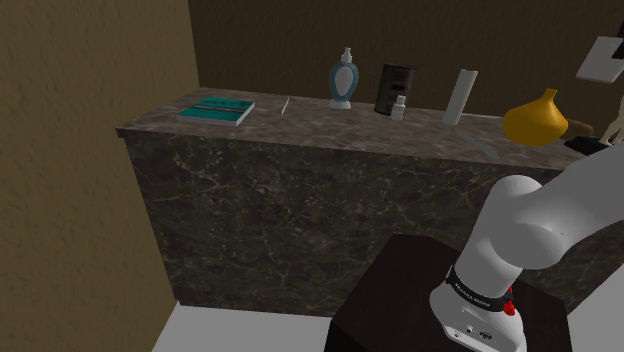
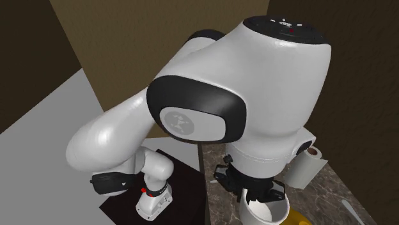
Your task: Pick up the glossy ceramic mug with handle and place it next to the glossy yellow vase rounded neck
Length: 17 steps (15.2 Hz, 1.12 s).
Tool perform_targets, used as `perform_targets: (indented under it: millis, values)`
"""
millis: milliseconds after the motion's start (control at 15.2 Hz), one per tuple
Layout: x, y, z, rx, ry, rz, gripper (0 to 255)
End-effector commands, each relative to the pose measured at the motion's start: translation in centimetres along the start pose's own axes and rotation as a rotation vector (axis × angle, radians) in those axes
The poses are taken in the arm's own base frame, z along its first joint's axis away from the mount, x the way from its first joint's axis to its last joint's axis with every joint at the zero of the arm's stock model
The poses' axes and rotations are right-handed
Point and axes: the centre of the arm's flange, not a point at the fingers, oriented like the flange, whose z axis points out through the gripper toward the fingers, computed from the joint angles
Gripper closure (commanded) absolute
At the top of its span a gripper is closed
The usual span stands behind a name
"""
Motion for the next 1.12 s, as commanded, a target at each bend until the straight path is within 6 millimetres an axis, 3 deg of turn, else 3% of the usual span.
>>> perform_targets:
  millis: [0,1056]
  values:
    - [0.0,0.0,1.0,-0.001,0.0,0.0,255]
    - [-0.5,-0.6,9.4,-0.001,0.0,0.0,255]
